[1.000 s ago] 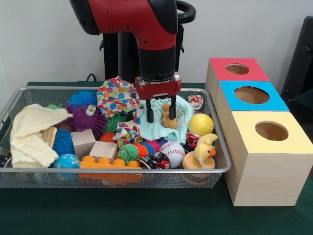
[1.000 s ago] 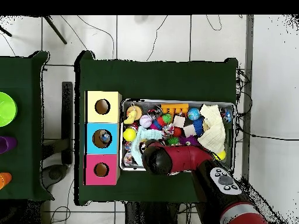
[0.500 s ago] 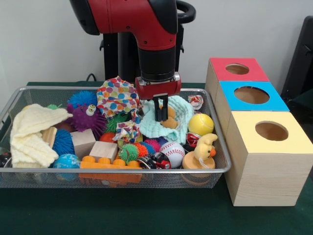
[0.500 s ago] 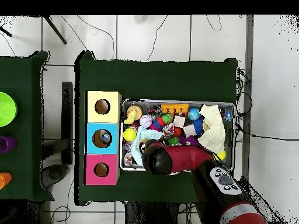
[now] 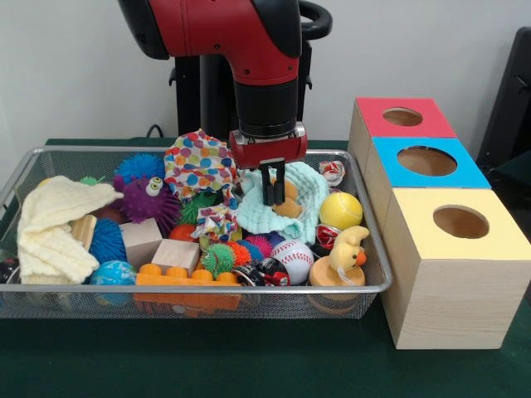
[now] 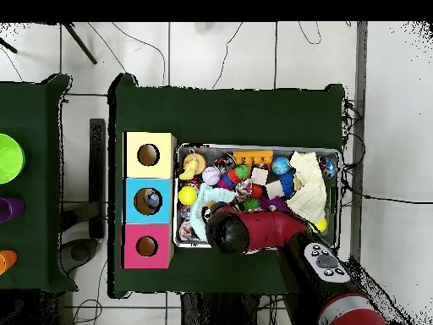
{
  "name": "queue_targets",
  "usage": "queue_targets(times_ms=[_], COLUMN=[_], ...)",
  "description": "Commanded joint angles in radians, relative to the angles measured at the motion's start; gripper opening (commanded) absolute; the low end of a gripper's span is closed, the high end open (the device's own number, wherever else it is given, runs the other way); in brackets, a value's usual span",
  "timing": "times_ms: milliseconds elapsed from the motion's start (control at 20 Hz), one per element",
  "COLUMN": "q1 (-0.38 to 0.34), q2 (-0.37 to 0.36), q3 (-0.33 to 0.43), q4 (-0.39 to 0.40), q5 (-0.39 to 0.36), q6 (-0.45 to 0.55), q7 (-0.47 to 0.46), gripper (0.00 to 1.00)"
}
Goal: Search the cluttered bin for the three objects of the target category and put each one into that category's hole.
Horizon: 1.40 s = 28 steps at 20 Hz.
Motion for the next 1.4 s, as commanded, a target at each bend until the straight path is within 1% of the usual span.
queue_targets(times_ms=[50,150,300,450,700,1050,1400], q1=[-0.015,-0.010,-0.009,-0.023,-0.061,-0.074,-0.092], q2=[0.033,-0.003,-0.094,-0.129,-0.121,-0.081,-0.065], q3=[0.030,0.036,0.054,0.072,0.102,0.110,0.125], q4=[-0.023,-0.023,-0.007,-0.013,-0.018,-0.028,-0.027], q5=[-0.066,-0.052,-0.016,-0.004,-0.013,-0.045,-0.052], q6=[-0.042,0.000,0.096,0.148,0.153,0.107,0.083], q7=[0.044,0.034,0.008,-0.025,-0.052,-0.046,-0.039], gripper=[0.00,0.00,0.00,0.00,0.00,0.00,0.00])
